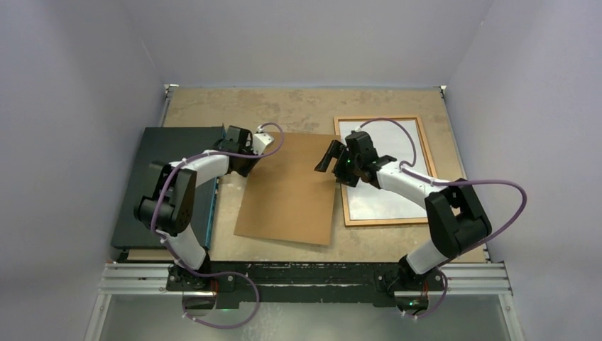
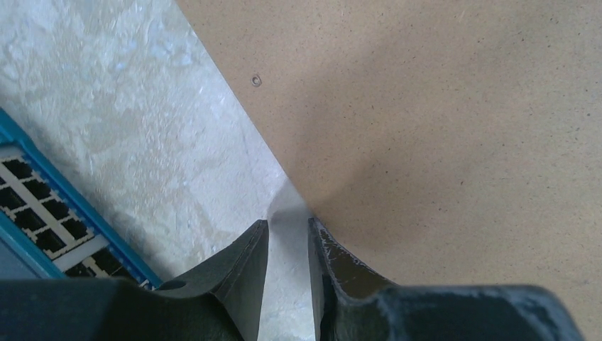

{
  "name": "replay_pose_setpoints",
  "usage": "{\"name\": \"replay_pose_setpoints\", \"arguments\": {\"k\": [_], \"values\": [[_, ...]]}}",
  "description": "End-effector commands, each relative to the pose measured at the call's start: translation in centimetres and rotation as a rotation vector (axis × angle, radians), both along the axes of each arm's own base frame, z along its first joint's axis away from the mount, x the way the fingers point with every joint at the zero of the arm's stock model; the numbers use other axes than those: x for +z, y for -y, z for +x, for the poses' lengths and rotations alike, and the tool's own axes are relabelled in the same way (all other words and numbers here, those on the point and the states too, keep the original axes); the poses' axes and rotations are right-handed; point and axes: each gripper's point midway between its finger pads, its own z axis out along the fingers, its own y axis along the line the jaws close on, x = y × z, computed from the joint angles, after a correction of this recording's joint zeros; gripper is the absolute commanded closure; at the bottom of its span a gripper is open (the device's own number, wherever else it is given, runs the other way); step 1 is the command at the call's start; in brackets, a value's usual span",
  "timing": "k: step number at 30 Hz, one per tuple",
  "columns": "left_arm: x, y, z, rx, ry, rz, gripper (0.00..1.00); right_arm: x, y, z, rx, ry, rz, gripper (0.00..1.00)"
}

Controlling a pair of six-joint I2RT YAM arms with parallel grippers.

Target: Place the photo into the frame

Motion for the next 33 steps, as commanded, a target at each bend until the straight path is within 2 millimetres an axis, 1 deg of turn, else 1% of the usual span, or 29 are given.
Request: {"name": "replay_pose_setpoints", "arguments": {"k": [1,7,10,13,18,20,22,25,27,30,32,33], "values": [[-3.9,5.0,-5.8,-0.095,-0.246,-0.126,0.73,4.6,-2.2,0.8,0.032,0.084,0.200,0.08],[-3.4,7.3,-5.4,-0.122,-0.240,-0.140,0.74,4.3,0.5,1.2,-0.026,0.085,0.194,0.09],[-3.2,8.4,-5.3,-0.140,-0.234,-0.140,0.73,3.4,2.3,1.5,-0.056,0.077,0.169,0.09],[-3.2,9.1,-5.2,-0.147,-0.233,-0.132,0.74,2.2,4.1,1.7,-0.079,0.064,0.141,0.09],[-3.6,8.6,-5.2,-0.138,-0.229,-0.105,0.74,-0.2,6.2,1.5,-0.095,0.039,0.072,0.10],[-3.6,8.5,-5.3,-0.140,-0.229,-0.100,0.73,-0.7,6.8,1.6,-0.099,0.037,0.049,0.10],[-3.1,8.3,-5.4,-0.137,-0.222,-0.099,0.71,-0.9,7.3,1.7,-0.098,0.041,0.021,0.11],[-2.0,7.8,-5.1,-0.128,-0.200,-0.098,0.62,-1.3,8.2,1.7,-0.103,0.042,-0.026,0.11],[-1.3,7.2,-4.8,-0.118,-0.196,-0.103,0.58,-1.9,8.9,1.5,-0.107,0.033,-0.064,0.11],[-0.5,6.1,-4.3,-0.103,-0.196,-0.108,0.56,-2.7,9.9,1.4,-0.114,0.029,-0.100,0.11],[-0.4,5.4,-4.1,-0.095,-0.193,-0.108,0.56,-3.1,10.2,1.1,-0.114,0.020,-0.105,0.10],[-0.5,5.2,-4.4,-0.100,-0.195,-0.105,0.56,-3.2,10.1,1.0,-0.110,0.020,-0.098,0.11]]}}
